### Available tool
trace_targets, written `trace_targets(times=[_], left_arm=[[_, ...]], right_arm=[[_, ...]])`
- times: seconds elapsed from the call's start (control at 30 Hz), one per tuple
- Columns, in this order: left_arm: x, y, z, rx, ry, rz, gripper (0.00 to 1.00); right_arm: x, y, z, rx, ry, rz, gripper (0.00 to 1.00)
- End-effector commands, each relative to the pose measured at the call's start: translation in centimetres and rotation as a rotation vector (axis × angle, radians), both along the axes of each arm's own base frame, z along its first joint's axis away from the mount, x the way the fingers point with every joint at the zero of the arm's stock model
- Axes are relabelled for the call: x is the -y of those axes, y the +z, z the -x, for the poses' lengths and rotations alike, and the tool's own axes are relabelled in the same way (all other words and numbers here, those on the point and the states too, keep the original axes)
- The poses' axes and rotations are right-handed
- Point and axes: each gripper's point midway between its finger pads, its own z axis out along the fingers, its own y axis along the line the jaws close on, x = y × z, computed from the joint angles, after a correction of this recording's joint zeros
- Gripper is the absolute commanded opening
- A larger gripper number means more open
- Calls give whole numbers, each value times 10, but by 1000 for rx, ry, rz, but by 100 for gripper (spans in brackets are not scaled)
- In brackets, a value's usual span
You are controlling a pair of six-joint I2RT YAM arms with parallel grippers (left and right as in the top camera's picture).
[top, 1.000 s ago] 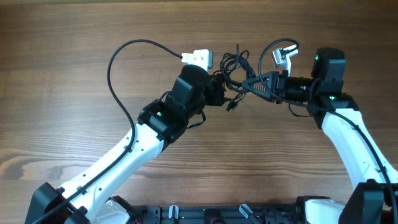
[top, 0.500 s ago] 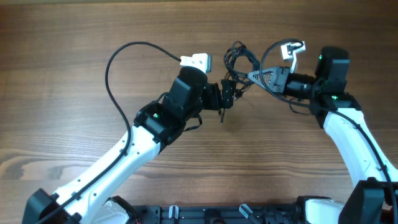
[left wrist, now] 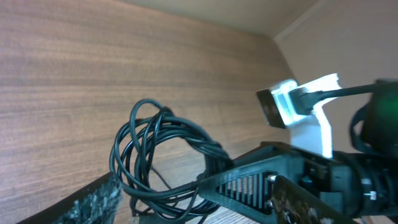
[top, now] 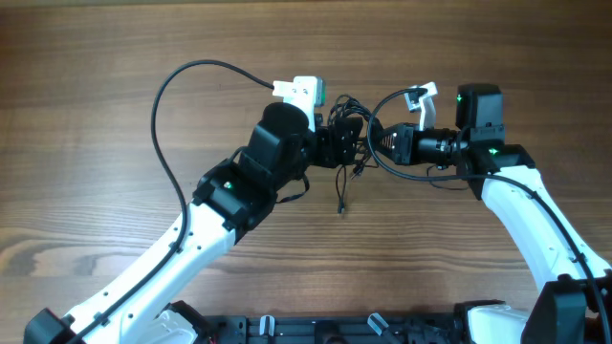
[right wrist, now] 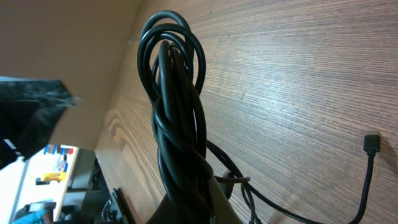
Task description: Untangle cables
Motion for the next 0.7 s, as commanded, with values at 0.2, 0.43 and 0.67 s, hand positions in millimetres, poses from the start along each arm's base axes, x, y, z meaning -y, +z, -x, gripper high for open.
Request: trace_targets(times=[0.2,0.43,0.67], left_arm=[[12,-35,-8,-102,14,-2,76],[20,-40,-15,-120,-2,37,73],[7,-43,-18,-139,26,22,73]], right_arm=[[-9,4,7,16,50,-13,4],[-33,4,22,30,135,-8,4],[-26,-5,14,40,88,57,4]])
